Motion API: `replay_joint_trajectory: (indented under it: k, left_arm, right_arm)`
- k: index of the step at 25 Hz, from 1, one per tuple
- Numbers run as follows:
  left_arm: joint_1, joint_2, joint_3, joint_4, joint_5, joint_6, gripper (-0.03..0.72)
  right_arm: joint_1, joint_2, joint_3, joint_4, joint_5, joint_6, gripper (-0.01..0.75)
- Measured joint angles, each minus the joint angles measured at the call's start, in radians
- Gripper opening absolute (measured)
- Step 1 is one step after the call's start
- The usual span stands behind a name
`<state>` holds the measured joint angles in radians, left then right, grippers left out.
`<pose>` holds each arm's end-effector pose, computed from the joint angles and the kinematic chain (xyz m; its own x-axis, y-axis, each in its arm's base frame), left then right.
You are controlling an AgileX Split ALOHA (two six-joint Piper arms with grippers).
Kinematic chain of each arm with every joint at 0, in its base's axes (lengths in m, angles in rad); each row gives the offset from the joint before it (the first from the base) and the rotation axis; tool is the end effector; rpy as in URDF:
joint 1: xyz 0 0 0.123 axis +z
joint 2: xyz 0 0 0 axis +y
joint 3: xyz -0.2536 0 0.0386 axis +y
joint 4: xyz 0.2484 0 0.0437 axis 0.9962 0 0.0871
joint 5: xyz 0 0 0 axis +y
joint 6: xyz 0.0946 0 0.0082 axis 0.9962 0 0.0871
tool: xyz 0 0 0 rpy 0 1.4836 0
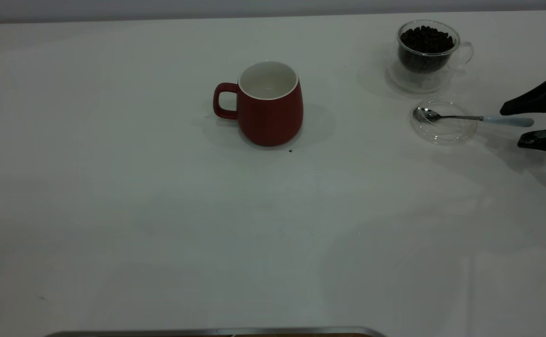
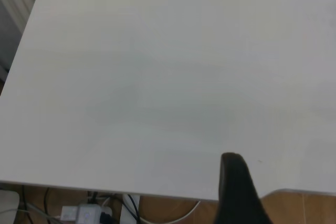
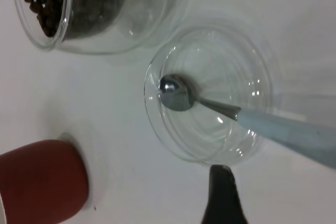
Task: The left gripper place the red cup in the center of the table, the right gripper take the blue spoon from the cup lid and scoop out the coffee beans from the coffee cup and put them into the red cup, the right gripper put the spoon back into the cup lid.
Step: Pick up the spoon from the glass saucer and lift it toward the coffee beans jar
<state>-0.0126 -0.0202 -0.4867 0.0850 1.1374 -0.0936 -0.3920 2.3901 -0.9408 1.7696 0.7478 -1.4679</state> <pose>0.0228 0.0070 0.2664 -0.5118 -0.0512 -0.8576 -0.0832 0.9965 -0.0098 0.3126 -0.0607 -0.0388 -0.7783 0.6142 -0.1306 0.3571 0.6040 0.7125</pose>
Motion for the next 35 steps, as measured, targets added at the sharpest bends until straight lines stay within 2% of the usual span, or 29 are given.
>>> replay_joint_trajectory:
  k: [22, 35]
  left_arm:
    - [0.000, 0.000, 0.000, 0.000, 0.000, 0.001, 0.516]
    - [0.000, 0.000, 0.000, 0.000, 0.000, 0.000, 0.516]
  right_arm:
    - [0.000, 0.069, -0.068, 0.022, 0.031, -0.045, 0.575]
    - [0.000, 0.070, -0.079, 0.017, 0.047, -0.047, 0.379]
